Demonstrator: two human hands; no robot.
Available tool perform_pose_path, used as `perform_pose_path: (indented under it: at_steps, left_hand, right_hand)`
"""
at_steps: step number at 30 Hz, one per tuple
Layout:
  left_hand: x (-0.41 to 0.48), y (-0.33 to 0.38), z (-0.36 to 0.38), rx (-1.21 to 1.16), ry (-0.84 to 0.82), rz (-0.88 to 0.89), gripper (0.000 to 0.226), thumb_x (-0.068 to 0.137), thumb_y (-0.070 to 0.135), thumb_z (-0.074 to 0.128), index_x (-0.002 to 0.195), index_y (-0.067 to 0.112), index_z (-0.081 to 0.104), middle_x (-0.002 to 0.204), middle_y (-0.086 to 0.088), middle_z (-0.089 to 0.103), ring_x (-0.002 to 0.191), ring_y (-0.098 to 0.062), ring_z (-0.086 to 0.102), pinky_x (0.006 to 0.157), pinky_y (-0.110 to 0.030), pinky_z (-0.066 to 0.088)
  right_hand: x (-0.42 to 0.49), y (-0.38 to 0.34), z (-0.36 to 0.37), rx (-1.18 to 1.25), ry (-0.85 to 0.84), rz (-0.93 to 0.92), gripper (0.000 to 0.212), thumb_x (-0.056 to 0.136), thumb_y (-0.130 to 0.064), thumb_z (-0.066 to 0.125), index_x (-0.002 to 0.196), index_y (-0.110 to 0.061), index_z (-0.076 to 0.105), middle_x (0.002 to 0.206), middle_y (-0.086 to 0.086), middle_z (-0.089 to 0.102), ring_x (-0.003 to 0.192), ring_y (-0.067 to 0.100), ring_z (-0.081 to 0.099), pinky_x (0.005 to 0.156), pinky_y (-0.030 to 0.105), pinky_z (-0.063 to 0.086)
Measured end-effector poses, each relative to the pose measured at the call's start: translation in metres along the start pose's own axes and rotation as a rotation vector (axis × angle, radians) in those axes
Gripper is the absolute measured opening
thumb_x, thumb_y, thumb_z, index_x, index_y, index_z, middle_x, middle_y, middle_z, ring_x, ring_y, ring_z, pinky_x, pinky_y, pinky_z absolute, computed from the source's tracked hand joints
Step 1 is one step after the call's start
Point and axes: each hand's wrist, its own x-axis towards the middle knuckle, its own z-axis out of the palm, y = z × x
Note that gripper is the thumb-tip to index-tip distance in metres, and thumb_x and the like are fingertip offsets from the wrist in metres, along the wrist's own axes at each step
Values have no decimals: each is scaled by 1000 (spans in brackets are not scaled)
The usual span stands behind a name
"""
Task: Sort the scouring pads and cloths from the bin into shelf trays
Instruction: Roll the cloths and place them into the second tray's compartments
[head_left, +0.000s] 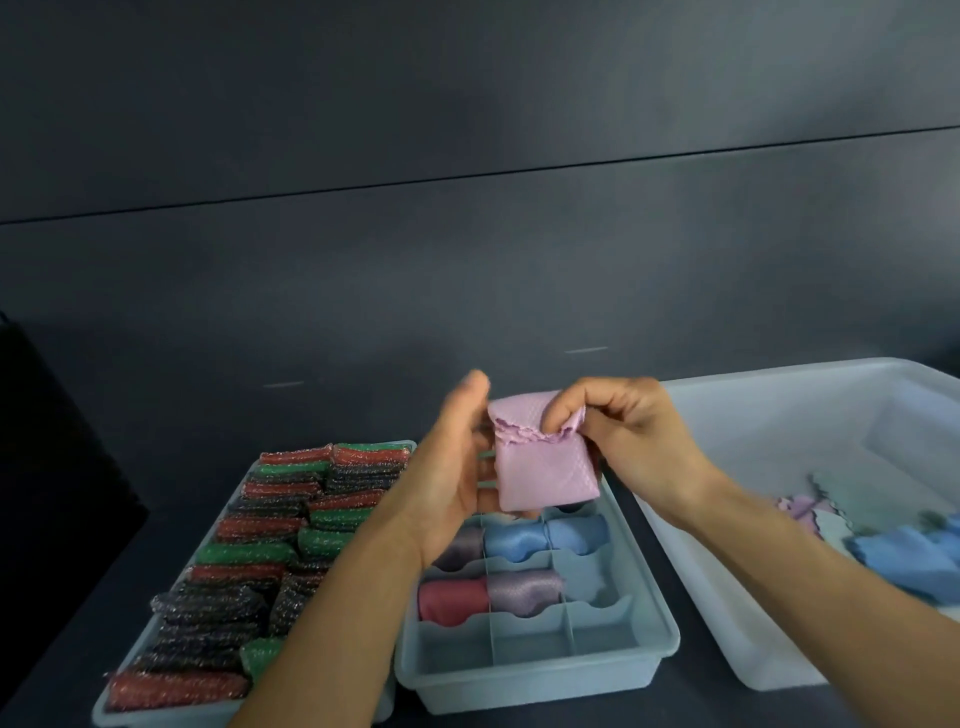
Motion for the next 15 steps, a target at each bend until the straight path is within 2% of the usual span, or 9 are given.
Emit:
perform_pose_path:
  at_steps: [2, 5, 7, 8, 9, 11, 13, 15]
  left_hand:
    - [0, -4, 0, 158, 27, 53, 22, 95, 26, 56, 99, 15, 74, 88, -10, 71, 79, -22, 67, 68, -48, 57]
    - [-1, -9, -3, 179, 108, 190, 16, 92, 9, 63, 105, 10, 71, 93, -16, 73, 77, -24, 69, 57, -36, 57]
    - [-1, -11, -3, 208, 135, 305, 13, 93, 6, 61, 105, 8, 67, 89, -18, 72, 68, -23, 69, 50, -33, 56]
    - [-1, -12, -4, 257, 142, 362, 12, 94, 5, 60, 104, 8, 66, 86, -17, 72, 64, -22, 69, 48, -32, 55]
    - [-1, -14, -2, 309, 143, 412, 13, 94, 3, 59, 103, 10, 66, 83, -14, 72, 61, -20, 68, 47, -31, 55]
    - [-1, -17, 1, 337, 121, 454, 21, 93, 1, 60, 102, 17, 69, 82, -8, 72, 62, -17, 67, 48, -31, 55]
    - [-2, -20, 4, 232, 85, 413, 26, 91, -1, 61, 100, 21, 73, 83, -5, 72, 63, -18, 67, 51, -32, 57]
    - [-1, -22, 6, 72, 36, 341, 28, 89, -1, 60, 91, 21, 77, 85, -6, 73, 61, -19, 66, 52, -29, 56]
  right_hand:
    - [-2, 1, 1, -34, -21, -3, 48, 85, 21, 39, 70, -10, 72, 73, 20, 66, 57, 34, 48, 54, 28, 41]
    - [-2, 6, 0, 116, -5, 85, 40, 95, 5, 42, 101, -19, 73, 87, 20, 69, 70, 44, 56, 65, 48, 48]
    - [-4, 8, -3, 274, -60, 267, 26, 99, -25, 46, 120, -23, 62, 90, 11, 70, 72, 35, 63, 66, 41, 54]
    - [-5, 8, -4, 272, -128, 344, 34, 95, -39, 48, 121, -21, 59, 92, 12, 71, 72, 32, 67, 62, 38, 56]
    - [-8, 8, -5, 245, -195, 384, 39, 90, -43, 52, 118, -18, 59, 91, 17, 71, 69, 33, 69, 58, 35, 58]
    - [-11, 9, -7, 251, -211, 354, 26, 86, -25, 61, 109, -12, 62, 83, 24, 68, 57, 30, 67, 50, 31, 58]
    - [-11, 12, -10, 376, -160, 340, 20, 81, -10, 64, 100, -11, 67, 71, 22, 64, 45, 23, 61, 43, 26, 53]
    - [-11, 14, -13, 500, -160, 338, 21, 76, -5, 62, 92, -15, 72, 63, 17, 61, 41, 19, 57, 42, 24, 50]
